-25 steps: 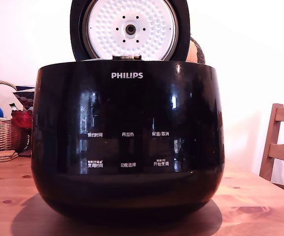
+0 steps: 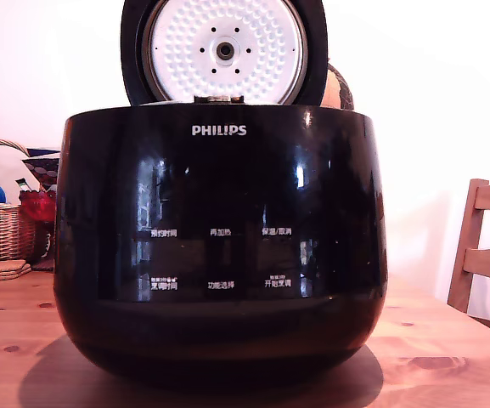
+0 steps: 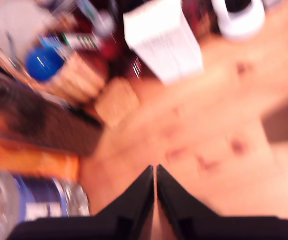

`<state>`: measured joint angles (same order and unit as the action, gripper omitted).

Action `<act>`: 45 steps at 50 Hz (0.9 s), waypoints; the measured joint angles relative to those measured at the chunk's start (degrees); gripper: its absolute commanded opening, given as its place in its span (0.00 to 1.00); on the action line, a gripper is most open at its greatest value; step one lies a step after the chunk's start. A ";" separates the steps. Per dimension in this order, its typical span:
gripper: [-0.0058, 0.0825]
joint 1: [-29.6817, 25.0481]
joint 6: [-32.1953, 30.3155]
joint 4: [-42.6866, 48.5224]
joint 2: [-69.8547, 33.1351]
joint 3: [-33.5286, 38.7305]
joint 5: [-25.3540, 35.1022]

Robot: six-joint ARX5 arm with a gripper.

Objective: Close the rice cooker by pressing the lid down with medium force

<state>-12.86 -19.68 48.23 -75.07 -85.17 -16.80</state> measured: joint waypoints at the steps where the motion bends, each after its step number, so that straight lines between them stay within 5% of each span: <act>1: 0.04 0.00 0.00 -0.79 0.00 0.00 0.13; 17: 0.04 0.04 1.44 -11.26 -0.11 -1.75 13.14; 45: 0.04 -1.36 5.90 -11.85 -14.78 -19.52 25.79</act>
<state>-14.22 -13.78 36.38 -89.84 -104.68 8.99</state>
